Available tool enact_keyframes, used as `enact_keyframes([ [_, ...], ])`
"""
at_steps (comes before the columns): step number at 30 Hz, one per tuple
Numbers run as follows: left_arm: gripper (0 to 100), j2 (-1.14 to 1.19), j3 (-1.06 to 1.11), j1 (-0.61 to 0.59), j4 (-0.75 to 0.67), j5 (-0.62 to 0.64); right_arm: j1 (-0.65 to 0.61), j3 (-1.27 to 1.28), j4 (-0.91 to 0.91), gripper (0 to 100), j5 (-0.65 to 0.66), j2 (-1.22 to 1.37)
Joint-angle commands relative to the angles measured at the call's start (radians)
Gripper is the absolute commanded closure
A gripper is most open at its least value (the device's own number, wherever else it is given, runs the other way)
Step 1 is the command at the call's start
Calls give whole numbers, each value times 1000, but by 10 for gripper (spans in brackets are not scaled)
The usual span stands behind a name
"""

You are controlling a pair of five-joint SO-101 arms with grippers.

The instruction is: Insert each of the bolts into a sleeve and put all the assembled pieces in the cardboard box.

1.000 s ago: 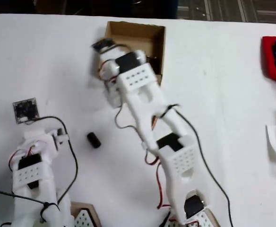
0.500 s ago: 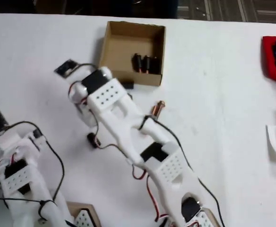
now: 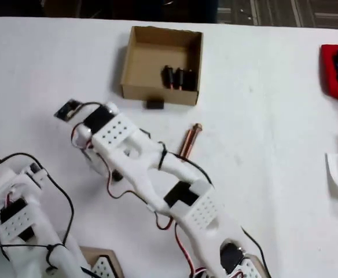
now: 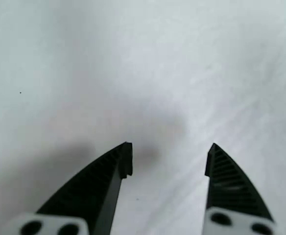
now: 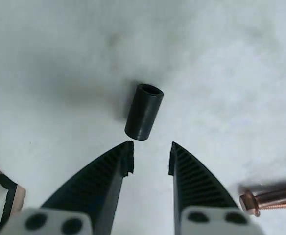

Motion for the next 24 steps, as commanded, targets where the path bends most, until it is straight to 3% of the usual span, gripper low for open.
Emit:
enact_keyframes([
  [1,745,3,-44,11,-14,6,-38,12,-35,889,-2,-10],
  [24,745,2,-31,38,-20,5,-16,100,-104,889,3,-8],
])
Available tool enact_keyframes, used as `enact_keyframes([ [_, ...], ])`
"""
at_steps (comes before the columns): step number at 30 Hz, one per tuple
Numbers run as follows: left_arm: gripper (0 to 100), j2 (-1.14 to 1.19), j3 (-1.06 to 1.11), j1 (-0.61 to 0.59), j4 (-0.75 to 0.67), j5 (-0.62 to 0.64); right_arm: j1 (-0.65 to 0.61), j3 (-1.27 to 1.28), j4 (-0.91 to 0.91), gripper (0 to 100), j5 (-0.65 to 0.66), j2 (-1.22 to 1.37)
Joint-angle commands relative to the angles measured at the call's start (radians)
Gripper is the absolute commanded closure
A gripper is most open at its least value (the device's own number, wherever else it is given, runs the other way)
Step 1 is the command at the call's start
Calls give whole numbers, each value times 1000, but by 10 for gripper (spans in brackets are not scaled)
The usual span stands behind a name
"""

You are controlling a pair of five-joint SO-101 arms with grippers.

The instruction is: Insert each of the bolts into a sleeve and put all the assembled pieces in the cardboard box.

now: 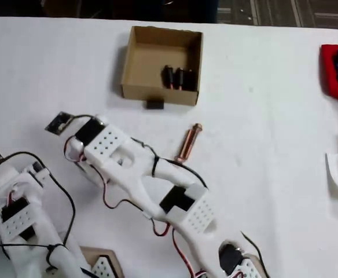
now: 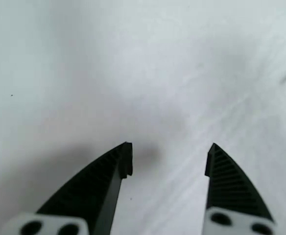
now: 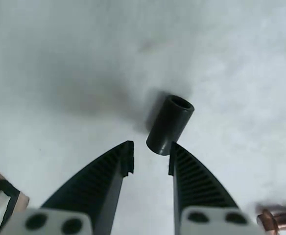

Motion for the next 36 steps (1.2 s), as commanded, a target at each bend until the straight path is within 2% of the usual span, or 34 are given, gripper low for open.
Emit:
enact_keyframes([
  [1,745,2,-31,14,-20,5,45,18,-33,889,2,-8],
  [6,745,2,-31,14,-20,5,82,40,-45,889,2,-8],
  [36,745,0,-31,15,-20,5,53,14,-68,889,-3,51],
])
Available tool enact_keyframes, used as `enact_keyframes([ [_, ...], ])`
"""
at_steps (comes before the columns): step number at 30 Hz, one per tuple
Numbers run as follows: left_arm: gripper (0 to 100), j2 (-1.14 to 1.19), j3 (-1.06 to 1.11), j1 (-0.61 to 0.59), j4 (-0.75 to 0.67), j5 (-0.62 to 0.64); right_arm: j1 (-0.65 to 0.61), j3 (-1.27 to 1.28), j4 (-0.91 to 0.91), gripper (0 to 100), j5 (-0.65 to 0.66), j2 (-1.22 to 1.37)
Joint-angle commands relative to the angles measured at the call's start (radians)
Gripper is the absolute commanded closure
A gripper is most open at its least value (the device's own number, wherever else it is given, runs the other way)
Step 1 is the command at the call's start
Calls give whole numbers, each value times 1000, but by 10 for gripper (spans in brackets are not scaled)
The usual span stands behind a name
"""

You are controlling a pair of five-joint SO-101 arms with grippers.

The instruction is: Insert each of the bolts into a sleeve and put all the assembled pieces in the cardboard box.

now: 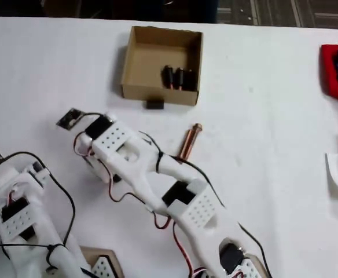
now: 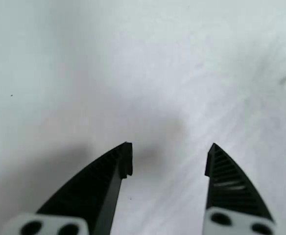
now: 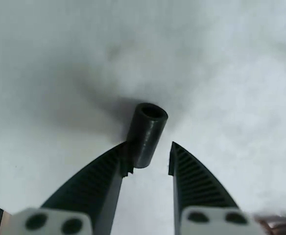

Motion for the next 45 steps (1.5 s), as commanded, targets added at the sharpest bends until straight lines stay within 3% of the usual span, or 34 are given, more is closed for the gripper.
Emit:
enact_keyframes([
  [1,745,0,-31,15,-20,5,-4,-21,4,889,-3,4],
  [11,745,0,-31,15,-20,5,-85,-23,-1,889,-3,5],
  [29,745,0,-31,15,-20,5,67,-18,-70,889,2,25],
  [45,745,0,-31,15,-20,5,74,-104,-48,889,-2,125],
])
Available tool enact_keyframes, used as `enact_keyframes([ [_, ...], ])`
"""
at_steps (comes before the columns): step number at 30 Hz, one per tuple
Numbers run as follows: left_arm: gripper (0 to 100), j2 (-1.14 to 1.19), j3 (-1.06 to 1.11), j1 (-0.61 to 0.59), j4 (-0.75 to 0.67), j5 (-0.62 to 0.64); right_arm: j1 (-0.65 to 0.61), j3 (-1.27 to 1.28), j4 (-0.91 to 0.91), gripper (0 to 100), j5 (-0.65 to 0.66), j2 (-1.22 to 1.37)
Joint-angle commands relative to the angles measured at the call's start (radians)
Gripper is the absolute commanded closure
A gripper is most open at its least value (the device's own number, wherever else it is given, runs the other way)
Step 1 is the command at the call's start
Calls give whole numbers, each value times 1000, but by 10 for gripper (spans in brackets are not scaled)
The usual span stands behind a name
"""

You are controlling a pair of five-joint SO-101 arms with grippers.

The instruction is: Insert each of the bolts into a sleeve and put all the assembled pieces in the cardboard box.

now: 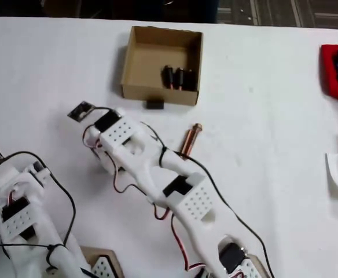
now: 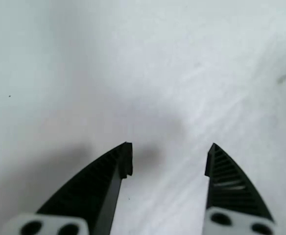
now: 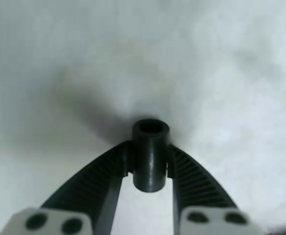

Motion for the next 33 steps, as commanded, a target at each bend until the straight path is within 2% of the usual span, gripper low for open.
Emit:
enact_keyframes([
  [1,745,0,-31,9,-20,5,7,-48,13,889,0,10],
  [8,745,0,-31,9,-20,5,7,-120,62,889,2,10],
  [27,745,0,-31,9,-20,5,12,-129,54,889,0,93],
  [33,745,0,-31,9,-20,5,12,-143,61,925,2,104],
])
